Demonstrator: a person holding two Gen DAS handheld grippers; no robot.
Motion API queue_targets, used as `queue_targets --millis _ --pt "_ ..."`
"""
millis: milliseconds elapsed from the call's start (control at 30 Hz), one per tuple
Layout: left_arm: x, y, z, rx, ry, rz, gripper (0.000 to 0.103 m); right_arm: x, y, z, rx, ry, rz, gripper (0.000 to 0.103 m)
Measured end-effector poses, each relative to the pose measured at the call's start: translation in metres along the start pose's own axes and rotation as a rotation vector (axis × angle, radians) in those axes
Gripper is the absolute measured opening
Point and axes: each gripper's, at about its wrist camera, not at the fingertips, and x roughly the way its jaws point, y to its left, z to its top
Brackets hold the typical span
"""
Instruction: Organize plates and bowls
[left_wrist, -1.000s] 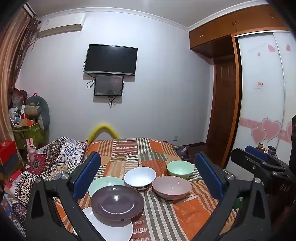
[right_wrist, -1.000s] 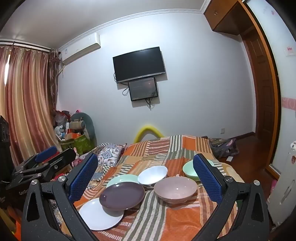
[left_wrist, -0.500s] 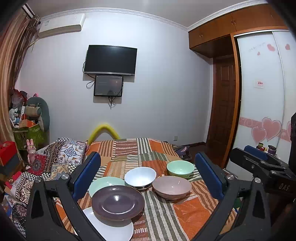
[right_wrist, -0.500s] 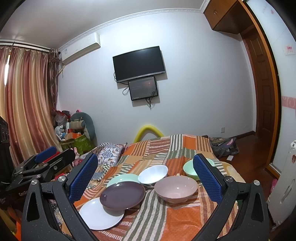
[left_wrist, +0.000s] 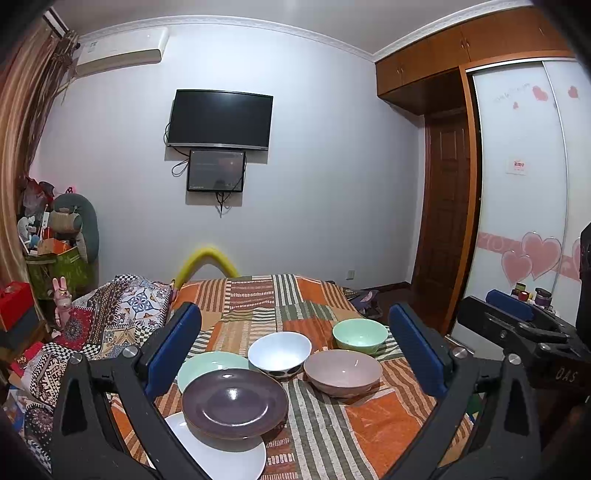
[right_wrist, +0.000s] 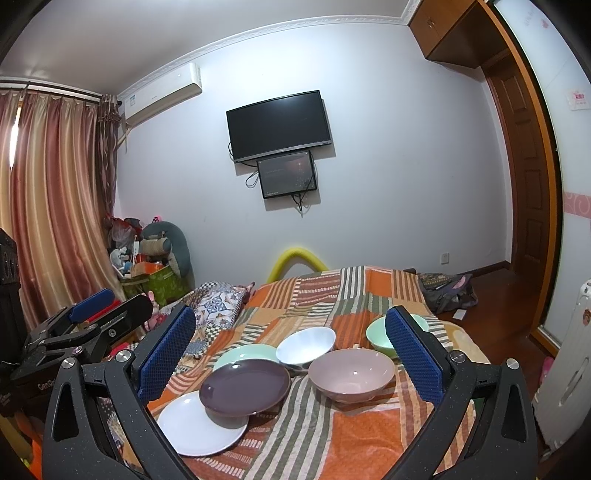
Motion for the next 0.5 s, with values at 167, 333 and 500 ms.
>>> queue_targets --millis 167,333,500 --pt "-0.0005 0.0005 0.0001 0.001 -0.002 0.002 0.103 -0.0001 0.0003 -0.001 0.0 0.001 0.001 0.103" --pt "-0.0007 0.0003 -0.0005 0.003 -0.005 0.005 0.103 -0.0001 0.0001 -0.0014 0.0 0.001 0.001 0.103" --pt "-0.0017 0.0008 -0.0005 0.005 -0.005 0.001 0.103 -0.0002 0.0002 -0.0014 -0.001 0.001 0.001 0.103"
